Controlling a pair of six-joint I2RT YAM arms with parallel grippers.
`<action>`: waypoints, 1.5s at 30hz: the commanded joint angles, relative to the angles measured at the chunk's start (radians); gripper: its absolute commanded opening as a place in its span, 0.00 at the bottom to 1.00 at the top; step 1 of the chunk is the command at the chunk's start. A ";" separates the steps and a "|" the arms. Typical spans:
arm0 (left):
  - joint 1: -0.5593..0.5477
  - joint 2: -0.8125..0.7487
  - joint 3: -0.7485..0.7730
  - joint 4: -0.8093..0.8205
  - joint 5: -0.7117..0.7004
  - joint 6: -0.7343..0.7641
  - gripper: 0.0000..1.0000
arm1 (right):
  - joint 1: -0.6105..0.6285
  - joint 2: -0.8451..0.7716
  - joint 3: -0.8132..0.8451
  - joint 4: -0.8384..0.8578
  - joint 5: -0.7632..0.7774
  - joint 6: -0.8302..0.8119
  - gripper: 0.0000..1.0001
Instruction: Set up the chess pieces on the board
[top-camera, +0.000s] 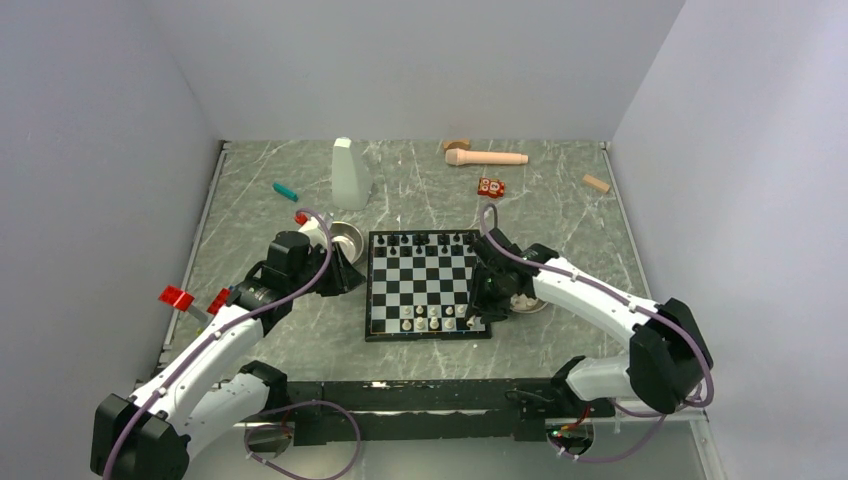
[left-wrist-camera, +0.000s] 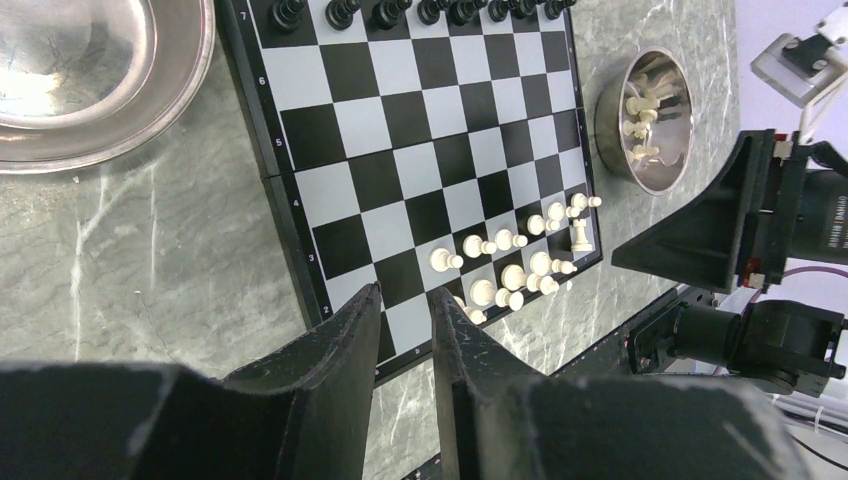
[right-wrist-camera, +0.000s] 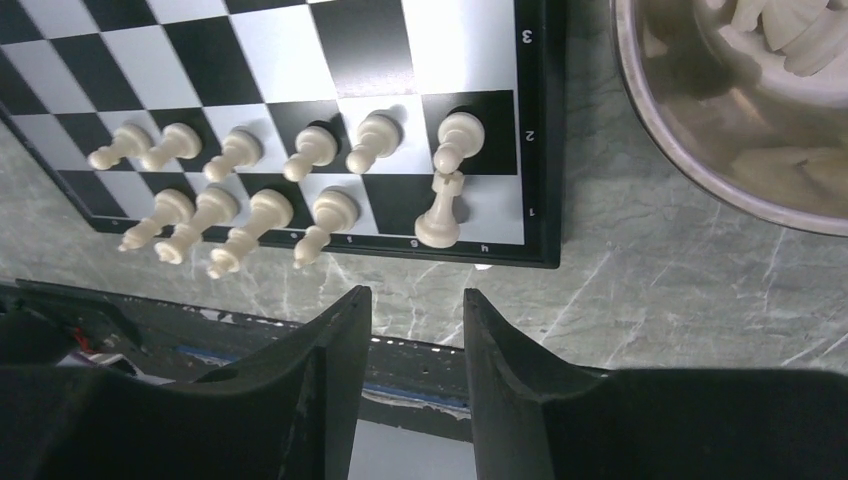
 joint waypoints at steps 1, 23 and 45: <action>-0.002 -0.011 -0.001 0.019 0.011 0.006 0.31 | -0.002 0.026 -0.027 0.035 -0.016 -0.006 0.42; -0.001 -0.017 -0.004 0.011 0.003 0.018 0.31 | 0.051 0.143 -0.009 0.079 0.078 0.047 0.42; 0.002 -0.014 -0.002 0.008 0.001 0.028 0.30 | 0.071 0.194 0.030 0.068 0.145 0.062 0.31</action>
